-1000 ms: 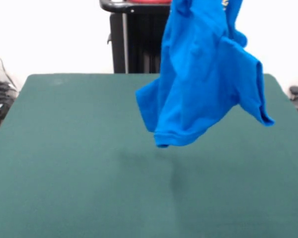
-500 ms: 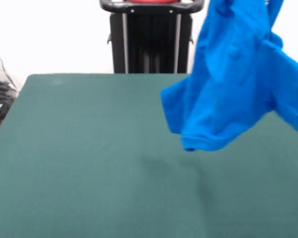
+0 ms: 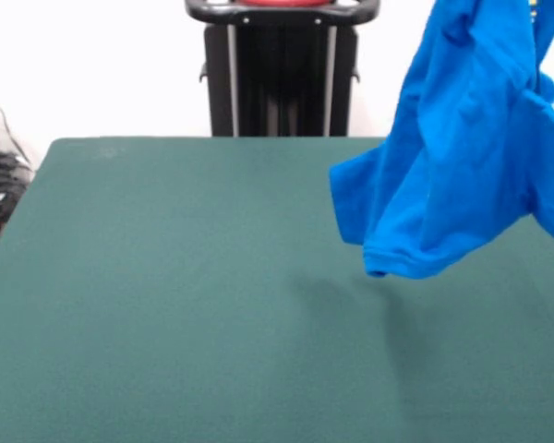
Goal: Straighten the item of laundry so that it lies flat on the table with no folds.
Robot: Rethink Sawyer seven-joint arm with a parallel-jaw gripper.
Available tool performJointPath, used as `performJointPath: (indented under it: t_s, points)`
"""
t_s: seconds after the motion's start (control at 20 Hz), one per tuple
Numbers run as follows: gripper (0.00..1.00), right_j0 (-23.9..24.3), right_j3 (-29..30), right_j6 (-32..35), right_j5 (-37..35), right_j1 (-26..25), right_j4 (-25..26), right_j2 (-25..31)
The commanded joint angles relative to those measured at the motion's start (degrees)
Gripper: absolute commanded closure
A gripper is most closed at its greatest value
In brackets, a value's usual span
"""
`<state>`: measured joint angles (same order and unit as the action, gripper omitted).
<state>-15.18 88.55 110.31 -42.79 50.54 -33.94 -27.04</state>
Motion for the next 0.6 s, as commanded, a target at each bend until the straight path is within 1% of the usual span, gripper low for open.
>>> performJointPath:
  t_s: [0.05, 0.2, 0.6]
  points:
    - [1.0, -4.33, 11.64, 19.01, 4.92, -2.74, -3.54, 6.29]
    - [1.0, -6.21, 12.71, 20.42, 5.8, -3.0, -3.58, 5.43]
    - [1.0, -10.02, 14.56, 25.09, 5.31, -2.41, -3.74, 4.22]
